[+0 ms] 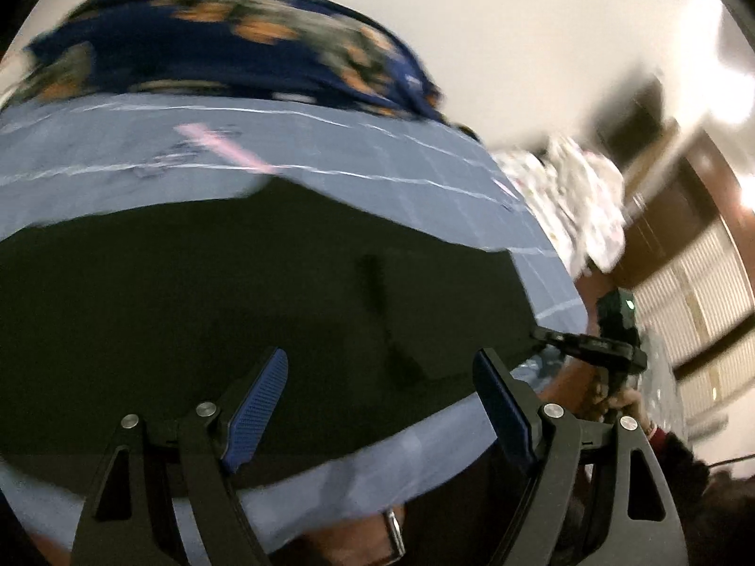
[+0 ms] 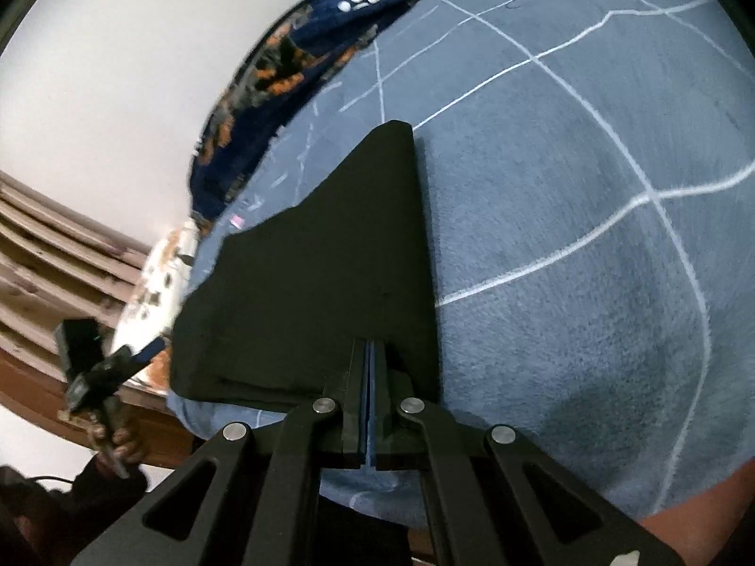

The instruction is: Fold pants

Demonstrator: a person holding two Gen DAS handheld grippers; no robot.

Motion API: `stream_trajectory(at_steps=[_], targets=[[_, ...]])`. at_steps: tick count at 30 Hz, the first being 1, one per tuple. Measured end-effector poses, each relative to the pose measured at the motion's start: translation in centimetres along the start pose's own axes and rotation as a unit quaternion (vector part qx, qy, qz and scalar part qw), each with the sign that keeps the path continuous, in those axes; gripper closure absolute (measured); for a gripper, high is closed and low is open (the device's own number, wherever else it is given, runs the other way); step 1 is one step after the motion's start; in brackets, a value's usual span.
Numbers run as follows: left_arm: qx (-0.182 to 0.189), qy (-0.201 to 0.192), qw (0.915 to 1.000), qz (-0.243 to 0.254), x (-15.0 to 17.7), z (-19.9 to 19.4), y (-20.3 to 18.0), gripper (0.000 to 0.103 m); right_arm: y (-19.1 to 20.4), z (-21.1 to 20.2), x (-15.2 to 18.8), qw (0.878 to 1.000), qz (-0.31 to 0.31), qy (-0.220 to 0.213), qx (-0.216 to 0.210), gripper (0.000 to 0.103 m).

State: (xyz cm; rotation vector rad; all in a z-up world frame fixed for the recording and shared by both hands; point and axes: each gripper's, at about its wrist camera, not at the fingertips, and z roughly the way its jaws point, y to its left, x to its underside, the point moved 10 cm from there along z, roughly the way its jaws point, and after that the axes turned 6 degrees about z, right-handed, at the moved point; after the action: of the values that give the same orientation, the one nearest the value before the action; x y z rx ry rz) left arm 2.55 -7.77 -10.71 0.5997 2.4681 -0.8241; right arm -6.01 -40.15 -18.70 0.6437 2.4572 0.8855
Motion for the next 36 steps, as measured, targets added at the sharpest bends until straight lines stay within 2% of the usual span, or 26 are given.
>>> stream_trajectory(at_steps=[1,4,6,9,11,14,16,19,21,23,26,28,33,36], targets=[[-0.004,-0.01,0.9995,-0.028,0.3,-2.3,2.2,0.022,0.6,-0.2,-0.1,1.0,-0.009,-0.006,0.004,0.091],[-0.008,-0.03,0.9928,-0.115,2.0,-7.1,7.9,0.022,3.7,-0.7,0.0,0.999,-0.04,-0.016,-0.008,0.089],[-0.007,-0.041,0.9821,-0.184,3.7,-9.7,12.1,0.023,5.5,-0.5,0.2,0.998,-0.052,-0.017,-0.02,0.085],[0.009,-0.049,0.9663,-0.253,5.7,-11.2,15.9,0.023,8.7,0.7,0.8,0.997,-0.076,-0.002,-0.034,0.079],[0.01,-0.038,0.9621,-0.27,6.8,-10.8,17.1,0.023,10.8,1.7,1.4,0.994,-0.097,0.01,-0.039,0.077],[0.023,-0.014,0.9616,-0.273,7.6,-9.0,17.4,0.023,13.2,2.5,2.1,0.992,-0.117,0.02,-0.047,0.07],[0.011,-0.004,0.9589,-0.284,8.1,-7.8,18.4,0.023,13.9,2.7,2.5,0.991,-0.118,0.022,-0.054,0.066],[0.033,-0.006,0.9513,-0.307,8.0,-6.6,19.2,0.023,14.0,3.0,2.9,0.992,-0.106,0.025,-0.06,0.064],[0.035,-0.008,0.9514,-0.306,7.6,-6.0,19.9,0.023,13.8,3.2,3.1,0.993,-0.097,0.029,-0.059,0.064],[0.041,0.01,0.9504,-0.308,7.7,-5.1,20.1,0.023,13.6,3.5,3.2,0.994,-0.089,0.032,-0.061,0.064],[0.046,0.006,0.9485,-0.313,7.5,-5.0,20.4,0.023,13.8,3.7,3.3,0.994,-0.079,0.031,-0.067,0.064],[0.044,-0.006,0.9499,-0.309,7.4,-5.3,20.3,0.023,13.9,3.8,3.4,0.994,-0.074,0.032,-0.073,0.061],[0.043,-0.055,0.9671,-0.244,5.9,-7.1,18.4,0.023,14.1,4.5,3.7,0.994,-0.071,0.038,-0.071,0.057],[0.055,-0.073,0.9696,-0.227,5.0,-7.6,18.0,0.024,13.9,4.9,3.8,0.994,-0.067,0.04,-0.07,0.053]])
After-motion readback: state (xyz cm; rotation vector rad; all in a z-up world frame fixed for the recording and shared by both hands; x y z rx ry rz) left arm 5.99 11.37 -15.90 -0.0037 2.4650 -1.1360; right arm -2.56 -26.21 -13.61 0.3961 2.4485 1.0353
